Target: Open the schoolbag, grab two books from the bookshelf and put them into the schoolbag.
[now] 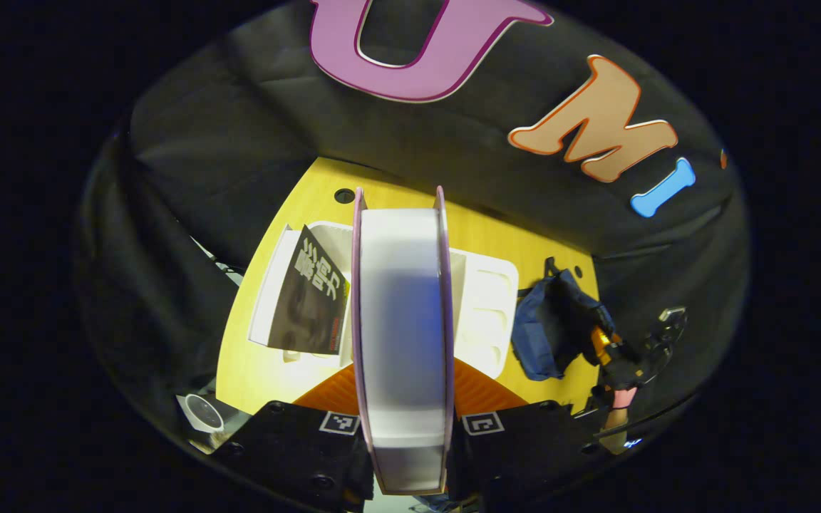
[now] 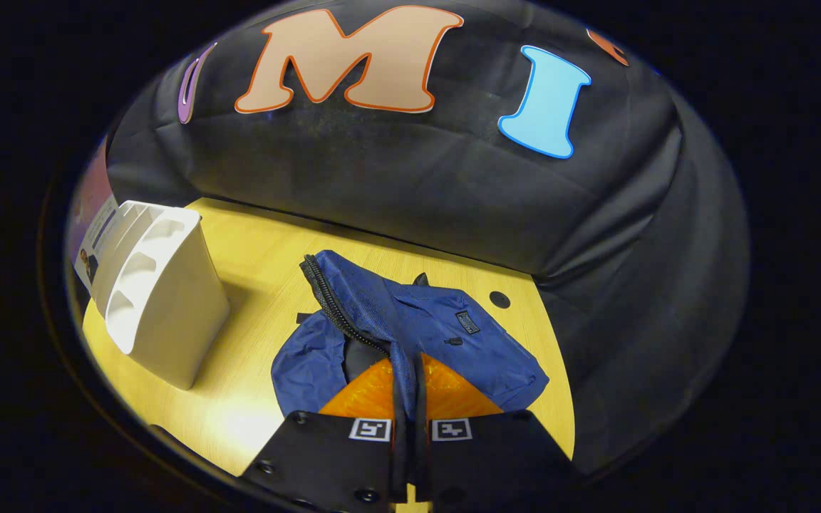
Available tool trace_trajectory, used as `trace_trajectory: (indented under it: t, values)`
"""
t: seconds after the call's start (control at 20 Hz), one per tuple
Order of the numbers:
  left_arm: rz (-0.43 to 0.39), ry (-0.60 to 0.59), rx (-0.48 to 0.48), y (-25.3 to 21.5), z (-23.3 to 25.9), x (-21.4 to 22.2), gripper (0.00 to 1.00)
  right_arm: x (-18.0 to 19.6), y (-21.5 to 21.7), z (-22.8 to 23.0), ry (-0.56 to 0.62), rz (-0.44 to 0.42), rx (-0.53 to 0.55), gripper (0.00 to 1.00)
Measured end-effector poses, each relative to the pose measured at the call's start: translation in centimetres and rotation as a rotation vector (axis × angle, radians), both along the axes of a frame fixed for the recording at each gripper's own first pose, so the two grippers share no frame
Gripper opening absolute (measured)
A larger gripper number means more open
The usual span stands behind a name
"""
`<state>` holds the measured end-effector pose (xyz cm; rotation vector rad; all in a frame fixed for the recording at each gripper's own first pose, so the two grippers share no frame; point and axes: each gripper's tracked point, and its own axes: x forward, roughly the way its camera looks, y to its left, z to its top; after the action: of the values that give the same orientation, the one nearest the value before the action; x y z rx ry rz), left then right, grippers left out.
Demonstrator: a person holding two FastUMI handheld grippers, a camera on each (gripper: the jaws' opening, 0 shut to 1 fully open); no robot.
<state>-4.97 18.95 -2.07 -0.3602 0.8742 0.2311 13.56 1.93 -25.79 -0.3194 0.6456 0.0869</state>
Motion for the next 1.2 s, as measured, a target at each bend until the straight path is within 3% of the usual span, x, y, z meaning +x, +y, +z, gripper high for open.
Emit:
trace_trajectory:
  t: [0.2, 0.6, 1.2]
  values:
    - [-0.016, -0.073, 0.015, -3.2, 2.4, -0.6, 0.37, 0.2, -0.6, 0.6, 0.000, 0.021, 0.033, 0.06]
    - [-0.093, -0.250, -0.171, -14.7, 2.2, 3.9, 0.37, 0.6, -0.9, 1.0, 0.007, 0.054, 0.065, 0.06]
    - [-0.174, -0.261, -0.421, -27.5, -9.6, 9.3, 0.36, 0.9, -2.2, 2.3, 0.022, 0.016, 0.158, 0.07]
